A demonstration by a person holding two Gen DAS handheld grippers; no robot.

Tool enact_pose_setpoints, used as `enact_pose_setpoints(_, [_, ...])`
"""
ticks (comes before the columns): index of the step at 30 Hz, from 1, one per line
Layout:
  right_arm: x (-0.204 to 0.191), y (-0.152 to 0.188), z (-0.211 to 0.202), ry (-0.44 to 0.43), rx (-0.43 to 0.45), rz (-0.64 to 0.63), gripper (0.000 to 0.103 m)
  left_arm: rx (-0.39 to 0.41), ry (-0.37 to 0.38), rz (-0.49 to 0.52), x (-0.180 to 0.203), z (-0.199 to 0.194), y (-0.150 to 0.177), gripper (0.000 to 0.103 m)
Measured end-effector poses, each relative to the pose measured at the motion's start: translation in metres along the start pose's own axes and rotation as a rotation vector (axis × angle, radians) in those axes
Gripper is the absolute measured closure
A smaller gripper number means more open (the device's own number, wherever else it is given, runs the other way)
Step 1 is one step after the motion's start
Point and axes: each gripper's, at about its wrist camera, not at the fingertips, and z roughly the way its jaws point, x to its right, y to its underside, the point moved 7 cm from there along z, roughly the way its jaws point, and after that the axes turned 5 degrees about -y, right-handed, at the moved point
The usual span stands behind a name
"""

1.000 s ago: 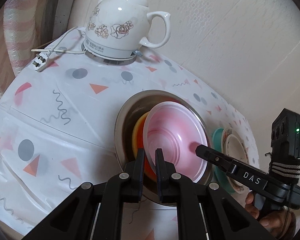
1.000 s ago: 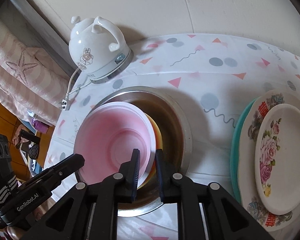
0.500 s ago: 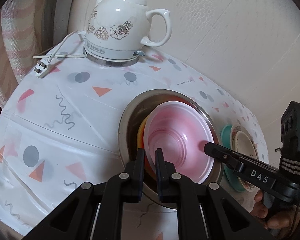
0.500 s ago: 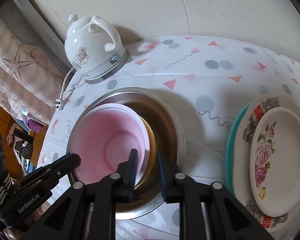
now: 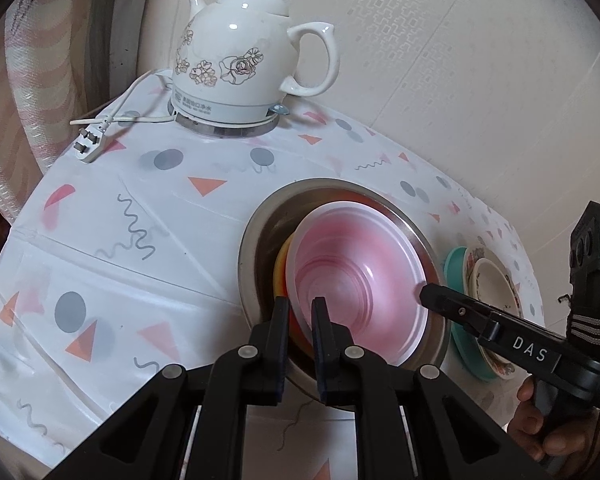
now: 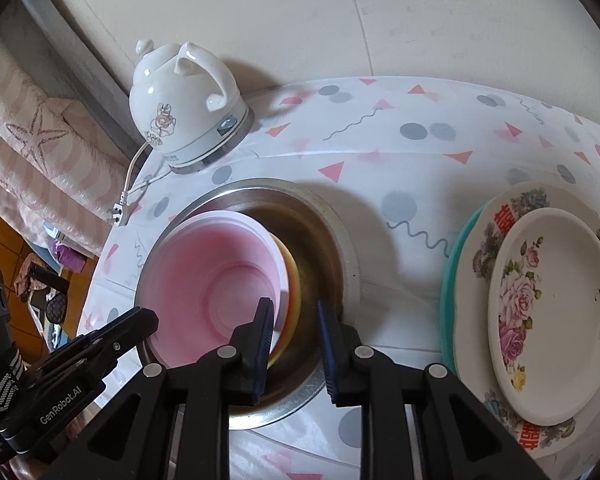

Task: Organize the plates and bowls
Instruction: 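Lower the red-and-pink bowl into the yellow bowl and open the left gripper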

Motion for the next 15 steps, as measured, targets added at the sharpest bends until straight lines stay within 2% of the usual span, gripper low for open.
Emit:
enact_pose_setpoints(9, [0.005,0.0,-0.013,0.004,0.047,0.029,0.081,0.008,0.005,0.002,-0.001,-0.006,0.001,0.086])
enact_pose_setpoints(15, [0.014,0.003,-0.018,0.018,0.067,0.061,0.081,0.016,0.011,-0.014,-0.006,-0.011,0.0,0.078])
